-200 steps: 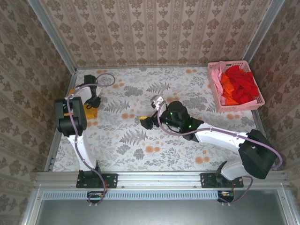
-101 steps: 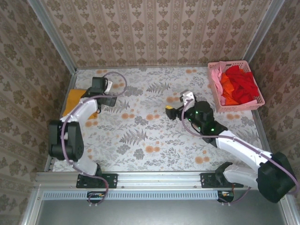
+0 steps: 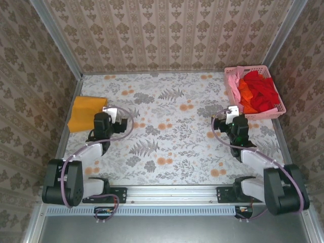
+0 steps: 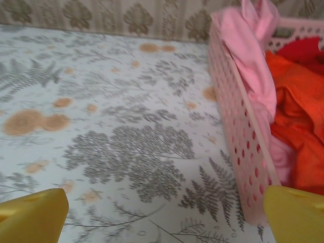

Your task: Fold and stack the t-shirts

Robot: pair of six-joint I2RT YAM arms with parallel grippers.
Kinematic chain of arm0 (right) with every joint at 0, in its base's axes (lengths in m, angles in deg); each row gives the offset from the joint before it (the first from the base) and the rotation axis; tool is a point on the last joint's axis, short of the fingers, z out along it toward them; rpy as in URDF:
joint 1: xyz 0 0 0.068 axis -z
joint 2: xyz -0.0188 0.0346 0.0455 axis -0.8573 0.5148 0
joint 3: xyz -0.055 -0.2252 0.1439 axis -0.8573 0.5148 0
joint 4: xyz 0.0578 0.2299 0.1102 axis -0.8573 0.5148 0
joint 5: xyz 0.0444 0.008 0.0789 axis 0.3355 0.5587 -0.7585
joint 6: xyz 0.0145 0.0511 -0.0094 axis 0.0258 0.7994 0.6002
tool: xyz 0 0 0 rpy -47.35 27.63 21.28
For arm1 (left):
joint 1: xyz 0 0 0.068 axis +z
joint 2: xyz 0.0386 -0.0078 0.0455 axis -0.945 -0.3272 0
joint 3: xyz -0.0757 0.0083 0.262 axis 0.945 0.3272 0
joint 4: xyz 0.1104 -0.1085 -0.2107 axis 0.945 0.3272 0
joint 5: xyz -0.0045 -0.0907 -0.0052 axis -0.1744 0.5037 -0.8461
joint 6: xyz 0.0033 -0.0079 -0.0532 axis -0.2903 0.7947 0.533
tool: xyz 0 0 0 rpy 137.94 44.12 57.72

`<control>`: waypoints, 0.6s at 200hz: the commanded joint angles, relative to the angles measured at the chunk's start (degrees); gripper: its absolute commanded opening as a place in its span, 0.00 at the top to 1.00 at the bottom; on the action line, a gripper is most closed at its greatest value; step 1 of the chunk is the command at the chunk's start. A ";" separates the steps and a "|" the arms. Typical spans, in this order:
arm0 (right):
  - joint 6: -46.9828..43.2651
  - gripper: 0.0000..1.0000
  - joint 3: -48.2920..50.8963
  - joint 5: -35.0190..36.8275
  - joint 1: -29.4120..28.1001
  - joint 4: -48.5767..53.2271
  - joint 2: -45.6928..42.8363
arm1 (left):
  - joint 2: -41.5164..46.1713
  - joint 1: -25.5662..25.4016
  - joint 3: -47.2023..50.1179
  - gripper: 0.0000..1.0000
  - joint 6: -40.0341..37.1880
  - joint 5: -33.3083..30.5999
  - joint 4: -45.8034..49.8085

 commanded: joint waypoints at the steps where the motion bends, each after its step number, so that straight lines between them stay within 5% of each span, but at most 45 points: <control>1: 3.19 0.00 0.99 -3.73 1.71 -13.33 5.72 | -3.66 3.38 2.66 0.00 0.79 2.27 -15.17; 52: 3.18 0.00 -1.97 -5.18 2.51 -20.29 18.73 | -15.55 8.11 1.30 0.00 2.77 5.91 -25.18; 120: 5.25 0.00 -4.78 -5.32 4.06 -14.41 18.53 | -15.51 7.62 0.43 0.00 2.52 4.99 -23.23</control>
